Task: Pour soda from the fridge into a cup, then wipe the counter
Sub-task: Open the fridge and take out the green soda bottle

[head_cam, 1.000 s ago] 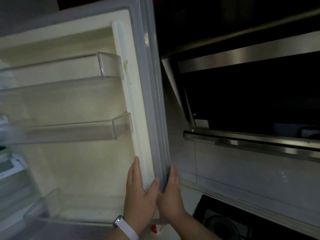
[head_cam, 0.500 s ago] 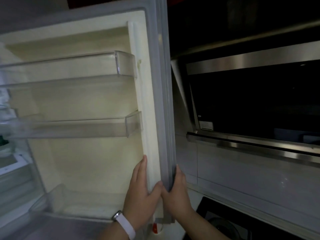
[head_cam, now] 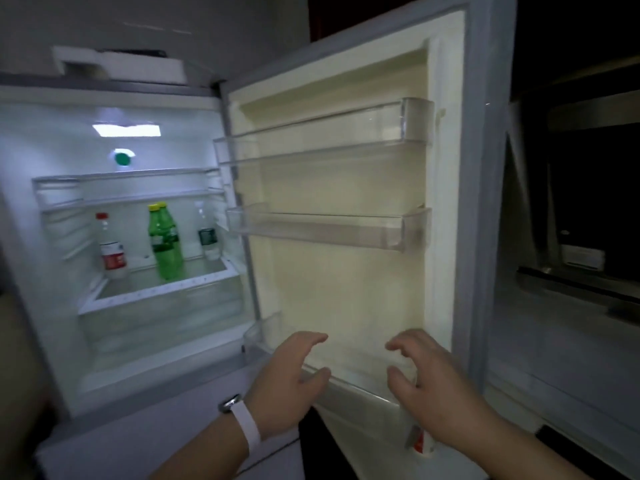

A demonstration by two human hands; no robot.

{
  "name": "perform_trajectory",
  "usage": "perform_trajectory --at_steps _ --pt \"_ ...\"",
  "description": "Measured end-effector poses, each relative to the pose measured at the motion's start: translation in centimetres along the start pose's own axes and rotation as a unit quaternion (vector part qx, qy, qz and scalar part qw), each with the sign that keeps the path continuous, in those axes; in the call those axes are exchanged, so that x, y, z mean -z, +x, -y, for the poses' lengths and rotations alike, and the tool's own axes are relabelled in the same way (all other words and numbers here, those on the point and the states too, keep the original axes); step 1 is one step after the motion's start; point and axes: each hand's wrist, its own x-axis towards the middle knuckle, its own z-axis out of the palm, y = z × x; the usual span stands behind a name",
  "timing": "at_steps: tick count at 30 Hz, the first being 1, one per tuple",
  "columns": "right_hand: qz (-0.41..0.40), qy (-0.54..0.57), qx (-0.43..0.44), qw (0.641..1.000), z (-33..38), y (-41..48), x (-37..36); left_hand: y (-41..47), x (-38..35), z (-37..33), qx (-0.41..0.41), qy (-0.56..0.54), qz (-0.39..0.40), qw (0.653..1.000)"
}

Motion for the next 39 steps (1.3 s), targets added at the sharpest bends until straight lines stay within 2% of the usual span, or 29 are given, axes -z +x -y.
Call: perform_trajectory --at_steps 7,12,17,21,27,31,39 --pt "0.165 -0.042 0.109 0.979 4.3 2.2 -6.1 -9.0 6.0 5.6 0.123 0.176 0.009 0.977" --pt "0.24 -0.06 0.153 0.957 8.1 3.8 -11.6 -13.1 10.3 9.2 0.205 0.268 0.018 0.941" --pt "0.306 -0.069 0.176 0.933 11.3 6.9 -16.9 -14.3 13.3 13.5 0.24 0.333 0.044 0.911" --pt "0.335 -0.093 0.185 0.919 13.9 9.6 -21.7 -14.5 15.7 18.6 0.274 0.343 0.059 0.896" --pt "0.385 -0.077 0.139 0.909 16.7 14.8 -28.4 -11.3 18.2 25.1 0.293 0.307 0.063 0.903" --pt "0.366 -0.099 0.136 0.915 18.1 17.6 -31.1 -8.4 19.7 28.1 0.282 0.303 0.067 0.908" --pt "0.337 -0.126 0.112 0.926 19.3 21.8 -31.7 -3.5 22.8 31.5 0.272 0.241 0.011 0.932"
